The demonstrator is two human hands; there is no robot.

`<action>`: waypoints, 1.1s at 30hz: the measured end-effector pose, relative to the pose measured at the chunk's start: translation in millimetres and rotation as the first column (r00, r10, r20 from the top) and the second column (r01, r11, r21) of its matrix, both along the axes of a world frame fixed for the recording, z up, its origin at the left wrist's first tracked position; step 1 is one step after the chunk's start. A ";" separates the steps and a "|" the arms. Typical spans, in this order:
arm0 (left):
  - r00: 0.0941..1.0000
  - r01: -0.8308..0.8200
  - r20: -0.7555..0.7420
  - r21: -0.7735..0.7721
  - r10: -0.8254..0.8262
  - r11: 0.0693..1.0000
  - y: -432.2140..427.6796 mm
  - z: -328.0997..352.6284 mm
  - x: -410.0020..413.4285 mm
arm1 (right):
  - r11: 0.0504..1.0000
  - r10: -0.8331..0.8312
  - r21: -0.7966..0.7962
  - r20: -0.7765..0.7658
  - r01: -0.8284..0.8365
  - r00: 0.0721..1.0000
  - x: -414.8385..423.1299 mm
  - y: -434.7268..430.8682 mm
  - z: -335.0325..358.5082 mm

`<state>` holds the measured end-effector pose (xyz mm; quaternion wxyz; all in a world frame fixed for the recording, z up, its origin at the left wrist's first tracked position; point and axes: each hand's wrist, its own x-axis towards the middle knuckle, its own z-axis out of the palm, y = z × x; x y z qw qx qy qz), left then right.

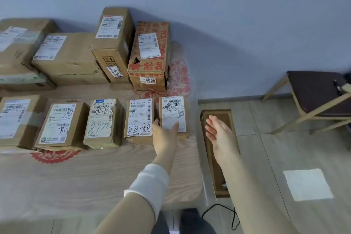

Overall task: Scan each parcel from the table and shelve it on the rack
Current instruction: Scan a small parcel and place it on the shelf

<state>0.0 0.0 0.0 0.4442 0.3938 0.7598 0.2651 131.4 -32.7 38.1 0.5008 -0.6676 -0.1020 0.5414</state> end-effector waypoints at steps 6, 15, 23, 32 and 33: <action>0.985 -0.173 -0.025 -0.140 0.171 0.975 21.6 -17.6 12.5 | 0.998 0.043 -0.052 -0.036 -0.045 0.998 15.5 14.5 -20.2; 0.957 -0.055 -0.286 -0.034 0.043 0.998 24.7 -10.2 39.5 | 0.994 -0.070 -0.082 -0.017 0.068 0.997 17.0 26.0 -34.4; 1.000 0.029 0.005 -0.145 -0.028 0.989 38.1 -7.0 38.3 | 0.988 -0.107 -0.111 0.011 0.107 0.994 26.5 29.9 -36.3; 0.984 0.011 0.174 -0.237 0.031 0.972 25.6 -13.5 21.7 | 0.996 -0.073 -0.044 -0.017 0.073 0.997 49.0 16.6 -42.3; 0.980 -0.001 0.192 -0.216 0.044 0.976 19.2 -10.6 25.8 | 0.997 -0.065 -0.035 -0.010 0.064 0.998 53.7 13.6 -42.9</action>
